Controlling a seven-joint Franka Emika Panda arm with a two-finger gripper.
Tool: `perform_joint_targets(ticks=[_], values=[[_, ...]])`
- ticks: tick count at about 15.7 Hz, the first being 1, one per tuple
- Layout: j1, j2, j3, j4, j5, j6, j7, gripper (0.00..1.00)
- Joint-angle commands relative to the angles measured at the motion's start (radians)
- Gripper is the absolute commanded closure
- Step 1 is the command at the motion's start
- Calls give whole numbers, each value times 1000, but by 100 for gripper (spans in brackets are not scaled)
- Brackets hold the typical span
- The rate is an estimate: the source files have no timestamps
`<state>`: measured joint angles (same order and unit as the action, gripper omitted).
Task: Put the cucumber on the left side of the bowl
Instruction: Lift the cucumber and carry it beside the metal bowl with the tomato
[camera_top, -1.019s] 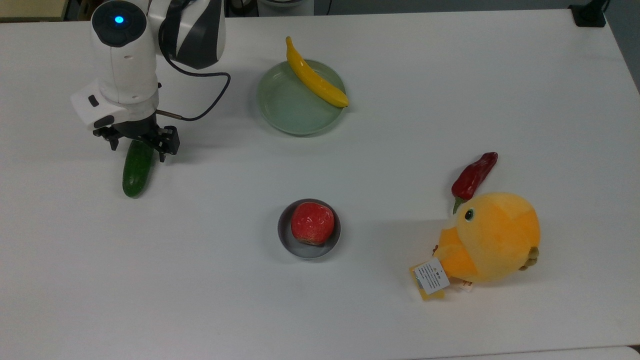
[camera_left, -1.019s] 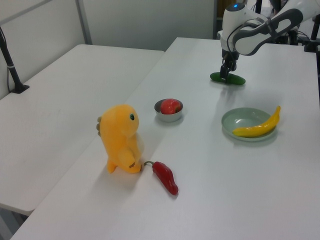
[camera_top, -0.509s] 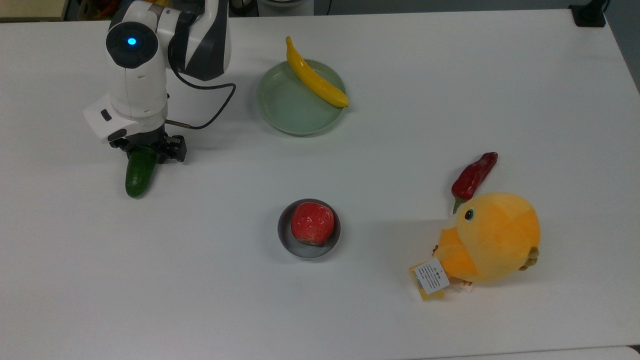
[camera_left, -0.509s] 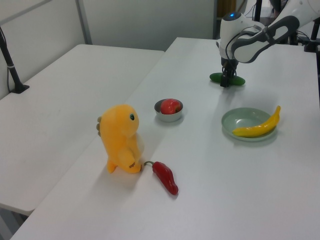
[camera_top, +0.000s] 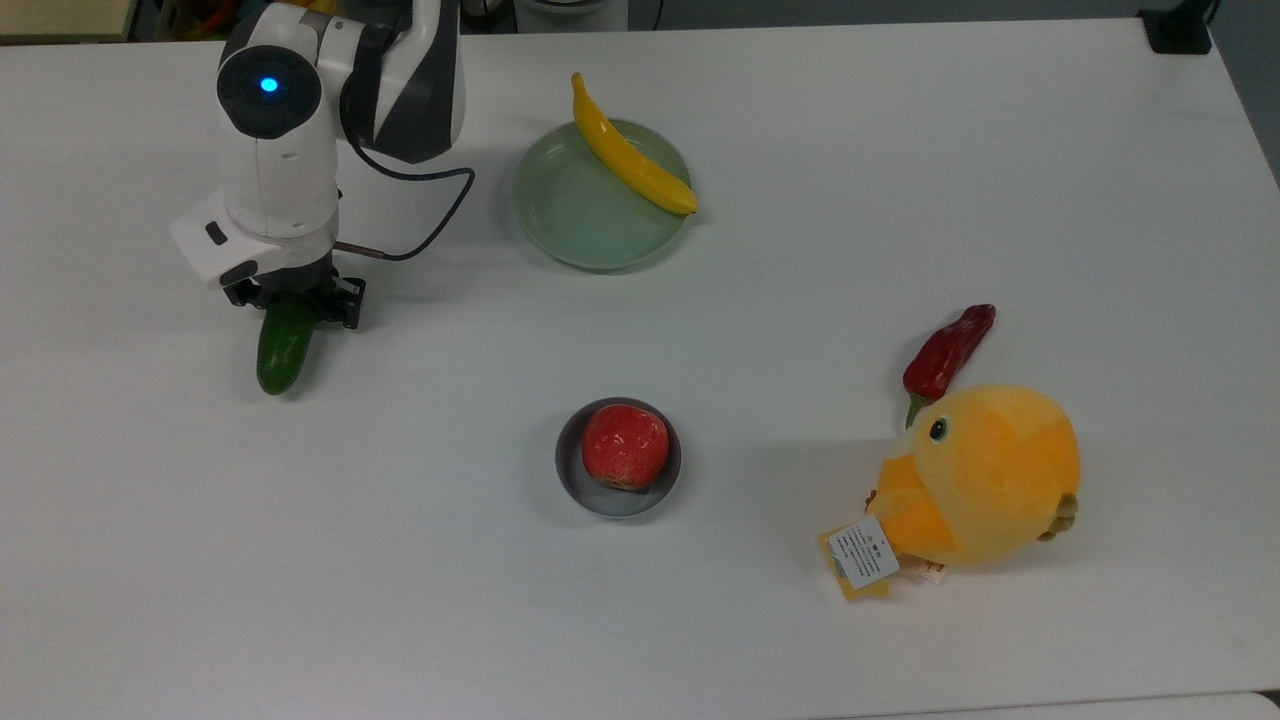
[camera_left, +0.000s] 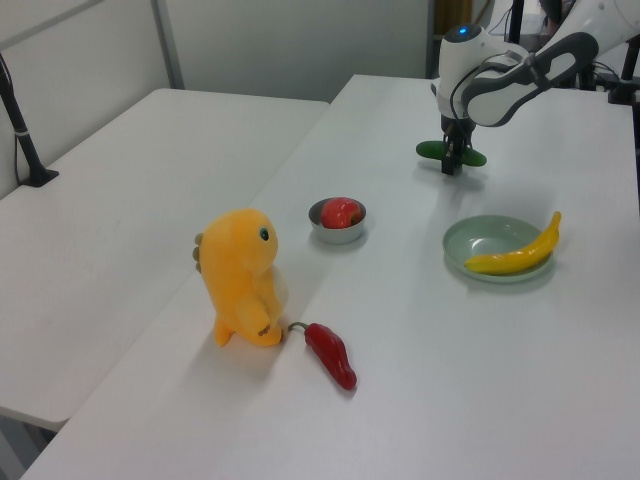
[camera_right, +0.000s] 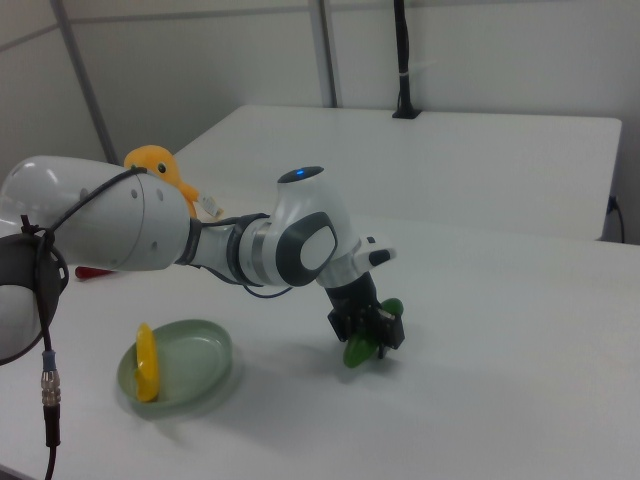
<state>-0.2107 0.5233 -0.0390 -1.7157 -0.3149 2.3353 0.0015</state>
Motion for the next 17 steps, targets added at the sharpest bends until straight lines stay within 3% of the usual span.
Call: perform_joint_targets(ticks=[1, 4, 9, 13, 17], values=[[7, -48, 33, -8, -13, 3, 41, 80], [48, -113, 48, -12, -10, -16, 80, 80], [206, -226, 50, -10, 5, -105, 172, 79], [348, -232, 54, -8, 8, -108, 331, 77], [402, -201, 129, -7, 8, -100, 535, 76]])
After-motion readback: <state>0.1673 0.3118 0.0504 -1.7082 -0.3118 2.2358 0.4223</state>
